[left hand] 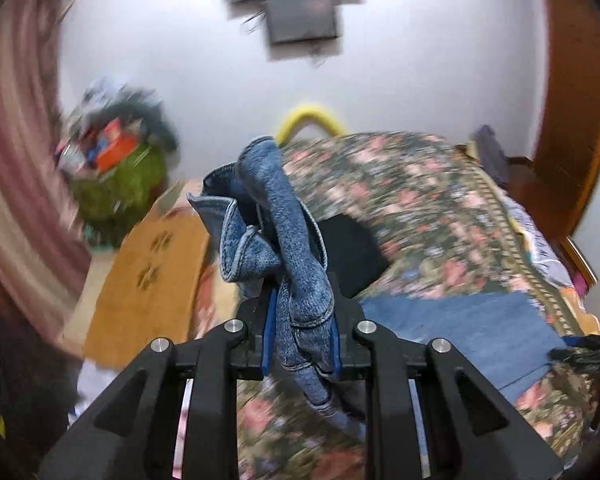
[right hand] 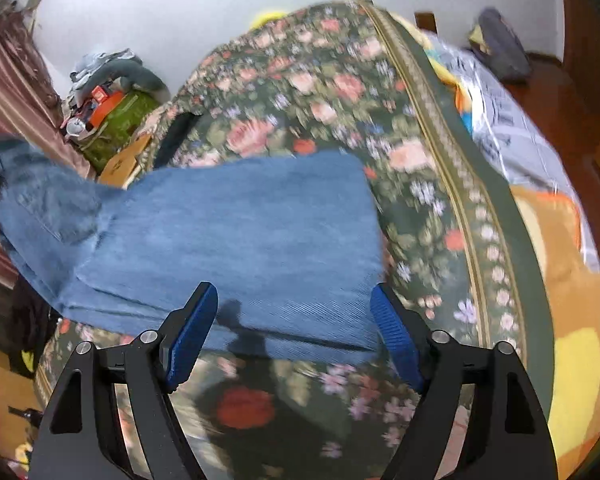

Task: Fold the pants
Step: 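Grasp the jeans waist edge with the left gripper and lift it, then fold the held waist over the jeans stack and open the left gripper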

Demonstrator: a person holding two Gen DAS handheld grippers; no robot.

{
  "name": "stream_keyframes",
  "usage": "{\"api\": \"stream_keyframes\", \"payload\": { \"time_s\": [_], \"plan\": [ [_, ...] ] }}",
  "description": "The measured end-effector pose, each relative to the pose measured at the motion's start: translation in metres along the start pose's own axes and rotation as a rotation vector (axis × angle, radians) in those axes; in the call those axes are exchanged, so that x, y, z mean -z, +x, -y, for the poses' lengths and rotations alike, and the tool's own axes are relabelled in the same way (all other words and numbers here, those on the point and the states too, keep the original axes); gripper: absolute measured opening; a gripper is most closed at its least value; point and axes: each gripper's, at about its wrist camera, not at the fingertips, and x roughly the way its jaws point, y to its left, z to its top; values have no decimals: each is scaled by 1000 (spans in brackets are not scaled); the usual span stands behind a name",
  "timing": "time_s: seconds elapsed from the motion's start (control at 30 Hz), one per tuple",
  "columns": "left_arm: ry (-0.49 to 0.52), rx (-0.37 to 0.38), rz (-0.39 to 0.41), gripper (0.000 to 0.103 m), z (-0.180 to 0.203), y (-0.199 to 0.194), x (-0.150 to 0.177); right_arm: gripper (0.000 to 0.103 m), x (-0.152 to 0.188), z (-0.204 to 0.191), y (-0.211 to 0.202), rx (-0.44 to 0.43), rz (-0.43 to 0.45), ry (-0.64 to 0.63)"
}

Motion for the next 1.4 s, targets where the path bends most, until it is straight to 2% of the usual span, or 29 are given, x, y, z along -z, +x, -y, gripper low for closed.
{"api": "stream_keyframes", "payload": {
  "time_s": [0.13,0.3,0.37,0.43,0.53,0.7,0.8,0.83,0.87,0.93,0.97,1.07,1.2,1.3,1.4],
  "plan": [
    [99,65,21,20,71,4,-21,78,6,14,11,-107,-16,61],
    [183,175,45,18,151,14,-36,78,7,8,10,-109,1,16],
    [204,245,42,18,187,19,-38,78,7,10,9,-117,-1,15],
    [218,321,9,18,220,27,-36,78,6,11,10,-121,-2,9],
    [236,392,-48,18,252,43,-23,78,7,11,10,-116,6,-3],
    [251,508,-236,19,286,78,9,78,7,9,7,-109,13,-10],
    [286,497,-299,26,297,84,22,78,8,5,4,-89,23,-25],
    [300,490,-298,34,301,82,25,78,8,4,2,-83,25,-28],
    [319,489,-287,53,303,79,25,78,9,3,1,-80,27,-26],
    [310,508,-244,77,297,69,23,78,10,3,-1,-76,30,-18],
    [286,514,-204,84,291,62,18,78,12,2,-3,-74,31,-15],
    [246,510,-137,91,274,53,3,78,15,1,-5,-49,13,-20],
    [215,419,-110,93,244,70,-15,79,20,-2,-14,-44,22,-30],
    [199,324,-164,93,213,112,-25,79,20,-2,-20,-53,27,-18],
    [226,260,-271,93,188,162,-26,79,18,-2,-20,-56,31,-16]
  ]
}}
